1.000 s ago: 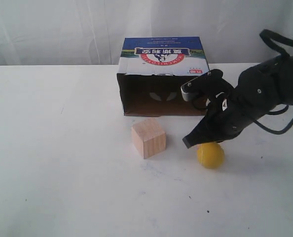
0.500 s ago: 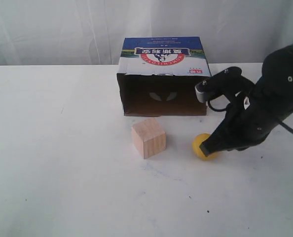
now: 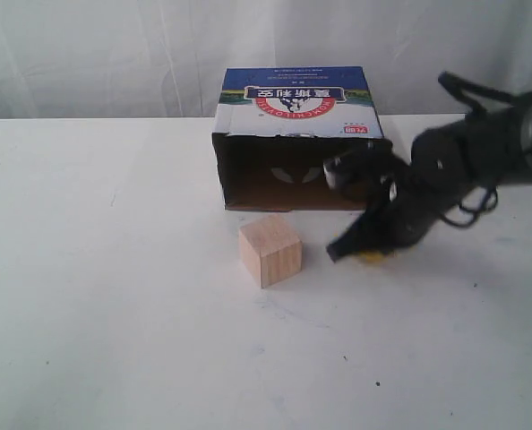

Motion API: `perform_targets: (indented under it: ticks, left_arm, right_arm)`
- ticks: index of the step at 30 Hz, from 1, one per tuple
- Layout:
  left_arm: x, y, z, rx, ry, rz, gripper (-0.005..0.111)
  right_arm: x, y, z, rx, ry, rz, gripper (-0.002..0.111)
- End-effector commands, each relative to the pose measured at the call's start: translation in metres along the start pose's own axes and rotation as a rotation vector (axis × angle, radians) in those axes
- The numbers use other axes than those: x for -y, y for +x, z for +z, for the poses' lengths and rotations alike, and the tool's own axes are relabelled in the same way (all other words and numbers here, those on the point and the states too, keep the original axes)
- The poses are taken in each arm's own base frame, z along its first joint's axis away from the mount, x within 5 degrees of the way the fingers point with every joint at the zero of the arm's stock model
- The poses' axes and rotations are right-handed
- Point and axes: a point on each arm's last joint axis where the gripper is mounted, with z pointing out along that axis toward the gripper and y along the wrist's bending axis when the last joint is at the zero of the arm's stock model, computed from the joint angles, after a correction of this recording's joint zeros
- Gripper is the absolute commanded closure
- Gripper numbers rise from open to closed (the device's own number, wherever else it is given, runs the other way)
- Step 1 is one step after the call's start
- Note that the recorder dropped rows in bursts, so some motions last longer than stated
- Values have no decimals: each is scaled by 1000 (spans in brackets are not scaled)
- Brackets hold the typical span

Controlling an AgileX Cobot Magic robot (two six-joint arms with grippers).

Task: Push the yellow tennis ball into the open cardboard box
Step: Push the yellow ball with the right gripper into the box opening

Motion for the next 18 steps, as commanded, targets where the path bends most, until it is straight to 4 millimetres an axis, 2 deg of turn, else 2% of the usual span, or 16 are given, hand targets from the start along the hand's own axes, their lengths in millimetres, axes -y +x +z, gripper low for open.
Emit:
perform_targets:
  ticks: [1,2,4,7,15,18]
  left_arm:
    - [0,3,0,-16,4,6,107]
    - [0,3,0,-16,4,6,107]
    - [0,3,0,-16,4,6,107]
    - [0,3,0,-16,4,6,107]
    - [0,3,0,-16,4,6,107]
    - [0,3,0,-16,4,6,107]
  right_arm:
    - [22,-66,-31,135,77,-59,108]
    - [16,-77,-51,176,90,-90,108]
    - [5,-84,-77,227,111,-151,108]
    - [-10,-78,-97,211,103,-190,108]
    - [-18,-47,-78,124,72,-146,108]
    - [-21,-33,-76,144,55,-114,108]
